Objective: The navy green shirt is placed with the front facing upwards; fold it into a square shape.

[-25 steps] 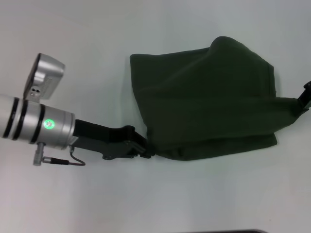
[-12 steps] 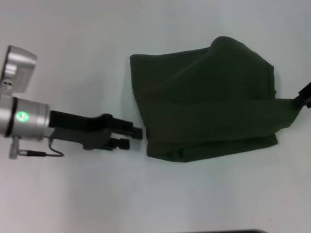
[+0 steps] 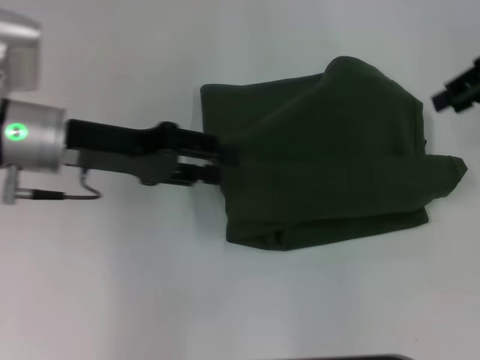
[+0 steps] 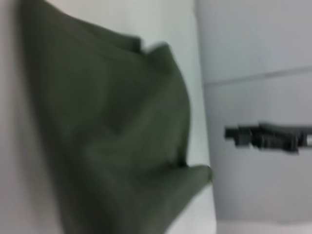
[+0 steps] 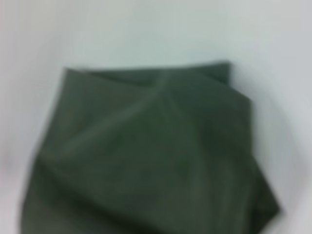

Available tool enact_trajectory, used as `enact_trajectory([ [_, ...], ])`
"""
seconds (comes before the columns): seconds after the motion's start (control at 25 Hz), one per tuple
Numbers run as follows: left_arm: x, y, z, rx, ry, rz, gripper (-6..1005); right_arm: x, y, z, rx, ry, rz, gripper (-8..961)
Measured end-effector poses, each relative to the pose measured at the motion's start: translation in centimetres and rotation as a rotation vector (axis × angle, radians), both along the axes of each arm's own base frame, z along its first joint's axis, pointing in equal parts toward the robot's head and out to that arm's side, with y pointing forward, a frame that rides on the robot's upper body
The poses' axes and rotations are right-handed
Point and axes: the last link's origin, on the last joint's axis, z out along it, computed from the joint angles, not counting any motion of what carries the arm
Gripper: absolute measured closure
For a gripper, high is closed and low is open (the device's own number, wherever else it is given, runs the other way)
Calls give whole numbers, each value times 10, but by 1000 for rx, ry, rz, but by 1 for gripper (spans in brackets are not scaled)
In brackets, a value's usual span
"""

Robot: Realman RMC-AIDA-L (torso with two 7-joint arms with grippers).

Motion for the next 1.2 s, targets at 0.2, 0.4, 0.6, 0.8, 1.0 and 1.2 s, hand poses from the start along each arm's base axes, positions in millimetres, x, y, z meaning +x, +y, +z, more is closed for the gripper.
enact_trajectory([
  [0.2,33,-2,-26,-74,-6,-98,411,-14,9,-9,45,88,48,506],
  [0.4,50,-1,-44,-90,-3,-132,412,-22,13,-10,69,132,70,508],
  [0.6,47,5,-59,-57,50,-100,412,-20,15,-15,107,163,68,509],
  [0.8,48,8,-68,-48,87,-107,413,-17,12,-25,81,173,56,511],
  [1.0,54,8,-70,-62,87,-126,414,-17,11,-28,61,169,51,514],
  [1.2,61,7,-68,-55,51,-204,414,-14,11,-28,71,163,68,516],
])
